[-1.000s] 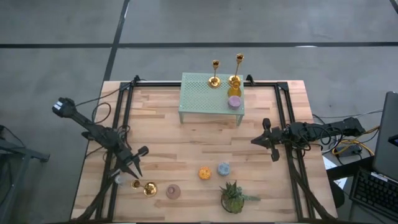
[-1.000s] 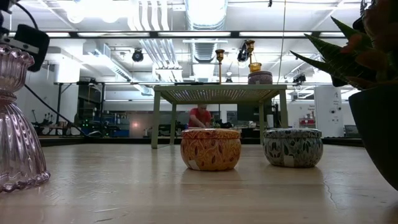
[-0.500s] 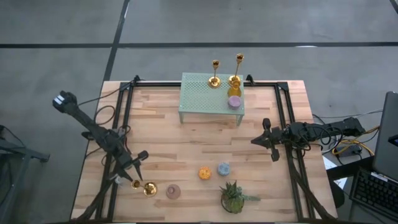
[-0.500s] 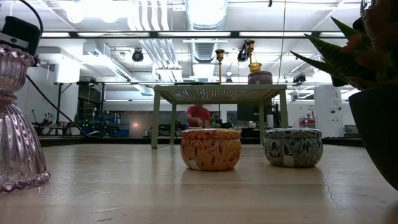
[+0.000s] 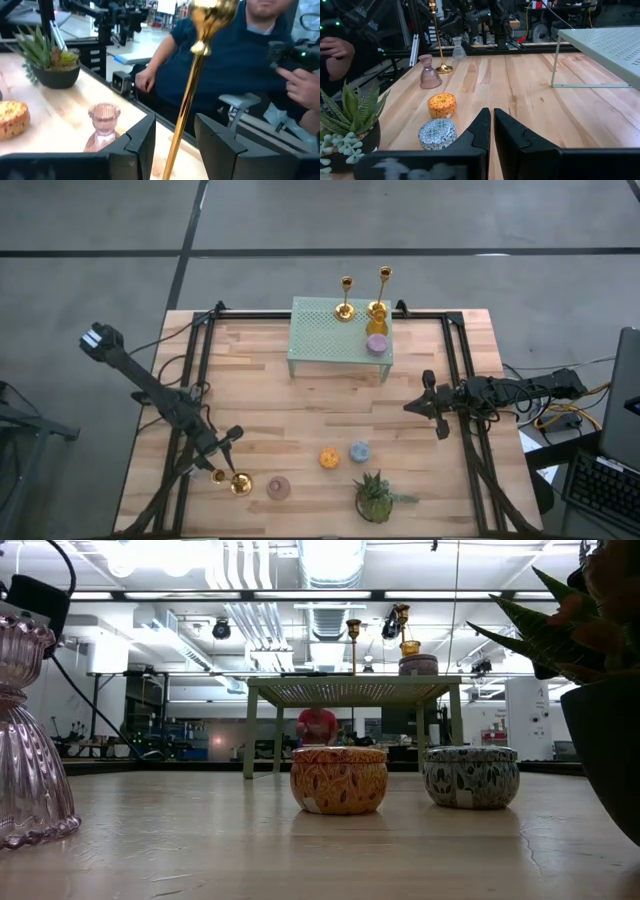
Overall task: Pick & Place candle stick holders
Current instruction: Put the gold candle holder on the shelf
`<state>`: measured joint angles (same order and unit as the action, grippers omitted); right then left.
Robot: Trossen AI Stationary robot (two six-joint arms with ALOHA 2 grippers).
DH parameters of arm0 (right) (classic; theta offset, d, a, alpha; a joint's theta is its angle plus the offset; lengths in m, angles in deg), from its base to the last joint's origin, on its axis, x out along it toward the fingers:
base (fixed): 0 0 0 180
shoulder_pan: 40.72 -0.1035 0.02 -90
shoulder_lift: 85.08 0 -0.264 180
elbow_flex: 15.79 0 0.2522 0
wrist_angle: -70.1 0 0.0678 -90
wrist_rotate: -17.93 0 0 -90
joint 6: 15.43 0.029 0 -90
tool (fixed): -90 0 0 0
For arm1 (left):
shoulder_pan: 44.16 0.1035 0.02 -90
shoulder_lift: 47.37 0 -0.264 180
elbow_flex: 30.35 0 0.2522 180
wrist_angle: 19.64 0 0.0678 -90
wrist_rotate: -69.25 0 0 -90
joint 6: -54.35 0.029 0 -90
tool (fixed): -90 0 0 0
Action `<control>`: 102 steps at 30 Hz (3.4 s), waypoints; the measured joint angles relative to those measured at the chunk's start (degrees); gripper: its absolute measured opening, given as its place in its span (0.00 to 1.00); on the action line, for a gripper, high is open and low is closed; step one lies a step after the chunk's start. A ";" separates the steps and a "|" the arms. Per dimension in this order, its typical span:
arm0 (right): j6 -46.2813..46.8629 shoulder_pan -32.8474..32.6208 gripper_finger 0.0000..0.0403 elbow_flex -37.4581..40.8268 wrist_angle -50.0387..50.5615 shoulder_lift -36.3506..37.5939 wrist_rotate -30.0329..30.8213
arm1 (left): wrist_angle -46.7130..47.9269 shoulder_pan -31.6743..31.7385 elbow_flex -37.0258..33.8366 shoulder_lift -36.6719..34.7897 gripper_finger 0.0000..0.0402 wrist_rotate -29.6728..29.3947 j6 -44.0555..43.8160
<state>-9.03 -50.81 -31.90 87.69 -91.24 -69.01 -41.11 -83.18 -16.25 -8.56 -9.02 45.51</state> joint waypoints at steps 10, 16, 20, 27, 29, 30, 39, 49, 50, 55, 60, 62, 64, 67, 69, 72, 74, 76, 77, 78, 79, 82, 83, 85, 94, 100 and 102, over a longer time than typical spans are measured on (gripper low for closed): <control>0.00 0.00 0.04 0.00 0.00 0.00 0.01 | -8.39 -1.34 0.09 7.39 0.35 0.02 0.79; 0.00 -0.01 0.04 0.00 -0.02 0.00 -0.01 | -11.53 -1.39 2.00 12.19 0.34 -1.79 1.75; 0.00 -0.02 0.04 0.00 -0.02 0.00 0.01 | -12.65 -1.39 2.72 15.40 0.32 -1.91 2.57; 0.00 0.00 0.04 0.00 -0.02 0.00 -0.01 | -12.67 -1.39 2.93 17.25 0.25 -1.93 2.62; 0.00 -0.01 0.04 0.00 -0.02 0.00 -0.01 | -12.56 -1.39 2.93 17.23 0.22 -1.92 3.20; 0.00 -0.02 0.04 0.00 0.00 0.00 -0.01 | -12.54 -1.39 2.93 17.18 0.20 -1.93 3.63; 0.00 0.00 0.04 0.00 -0.02 0.00 -0.01 | -12.79 -1.36 2.93 17.09 0.04 -5.63 6.27; 0.00 -0.02 0.04 0.00 -0.01 0.00 0.01 | -14.18 -1.40 3.65 16.49 0.04 -22.06 4.02; 0.00 -0.02 0.04 0.00 -0.02 0.00 -0.01 | -14.27 -1.39 4.12 16.34 0.04 -24.38 3.29; 0.00 0.00 0.04 0.00 0.00 0.00 -0.01 | -14.20 -1.32 7.59 16.22 0.05 -35.47 2.56; 0.00 -0.02 0.04 0.00 -0.02 0.00 0.00 | -13.69 -1.00 13.32 16.23 0.05 -44.67 6.67; 0.00 -0.01 0.04 0.00 -0.02 0.01 0.01 | -13.67 -0.46 16.01 16.44 0.04 -47.92 9.58; 0.00 -0.02 0.04 -0.01 -0.02 0.00 -0.01 | -13.69 0.63 18.77 16.81 0.04 -51.66 12.29; 0.00 0.00 0.04 0.00 0.00 0.00 -0.01 | -13.15 4.04 22.67 17.45 0.05 -54.16 16.09; 0.00 -0.01 0.04 0.00 -0.02 0.02 0.01 | -11.86 7.62 25.40 18.14 0.06 -54.03 16.72; 0.00 0.00 0.04 -0.02 0.00 0.02 0.01 | -6.86 14.54 29.44 19.84 0.05 -53.88 16.10; 0.00 -0.02 0.04 0.00 0.00 0.02 -0.01 | -3.50 19.73 32.18 21.50 0.04 -52.92 13.69; 0.00 -0.01 0.04 -0.01 -0.01 0.01 0.01 | -1.02 24.97 34.96 23.00 0.04 -49.48 11.59; 0.00 0.00 0.04 -0.02 -0.01 0.02 -0.01 | -0.52 27.57 36.32 23.57 0.05 -46.96 11.36; 0.00 -0.02 0.04 -0.02 0.00 0.02 -0.01 | -0.11 30.06 37.71 24.11 0.05 -44.45 11.23; 0.00 -0.02 0.04 -0.02 -0.02 0.00 0.01 | 0.46 32.39 39.11 24.60 0.05 -42.40 11.14; 0.00 0.00 0.04 -0.02 -0.02 0.02 0.00 | 3.69 39.11 43.11 26.09 0.06 -40.42 9.91; 0.00 0.00 0.04 -0.02 0.00 0.02 0.00 | 4.98 41.39 44.40 26.72 0.05 -40.27 9.30; 0.00 -0.02 0.04 -0.02 0.00 0.00 -0.01 | 6.99 45.94 46.84 27.98 0.05 -38.80 9.04; 0.00 0.00 0.04 -0.02 0.00 0.00 -0.01 | 9.77 63.68 56.14 38.61 0.06 -24.96 2.30; -0.01 0.00 0.04 -0.02 0.00 -0.02 0.01 | 10.41 70.02 60.00 44.78 0.05 -23.03 1.38; 0.00 0.00 0.04 -0.02 0.00 -0.04 -0.04 | 10.22 70.83 61.10 46.40 0.06 -22.72 1.43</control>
<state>-9.03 -50.81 -31.92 87.69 -91.28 -69.05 -30.89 -12.35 44.85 37.83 -31.74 46.94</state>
